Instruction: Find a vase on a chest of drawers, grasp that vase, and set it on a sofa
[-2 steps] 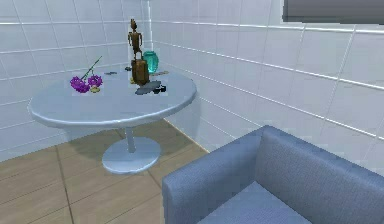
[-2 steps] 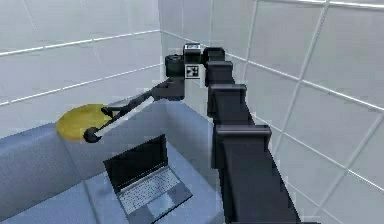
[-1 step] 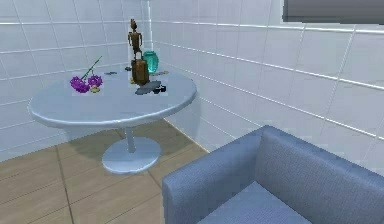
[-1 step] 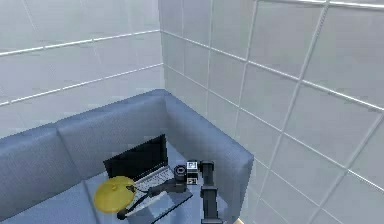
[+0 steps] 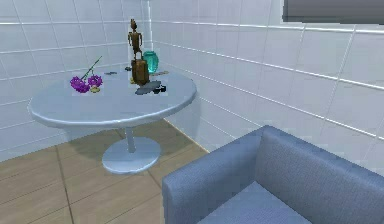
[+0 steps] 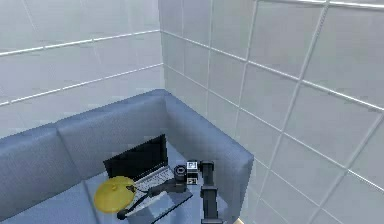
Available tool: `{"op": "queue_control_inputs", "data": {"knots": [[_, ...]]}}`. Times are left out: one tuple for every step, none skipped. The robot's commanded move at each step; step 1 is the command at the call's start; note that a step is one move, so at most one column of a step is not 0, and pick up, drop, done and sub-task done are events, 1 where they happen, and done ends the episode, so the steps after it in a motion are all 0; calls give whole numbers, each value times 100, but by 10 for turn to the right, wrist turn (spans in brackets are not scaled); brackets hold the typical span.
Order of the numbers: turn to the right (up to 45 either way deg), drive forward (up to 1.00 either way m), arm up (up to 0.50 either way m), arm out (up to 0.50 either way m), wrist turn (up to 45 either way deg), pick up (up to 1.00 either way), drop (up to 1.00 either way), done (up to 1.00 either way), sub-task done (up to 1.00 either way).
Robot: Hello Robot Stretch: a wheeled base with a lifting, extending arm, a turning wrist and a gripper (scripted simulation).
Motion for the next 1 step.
{"op": "queue_control_inputs", "data": {"knots": [[0,0,0,0,0,0,100,0,0]]}}
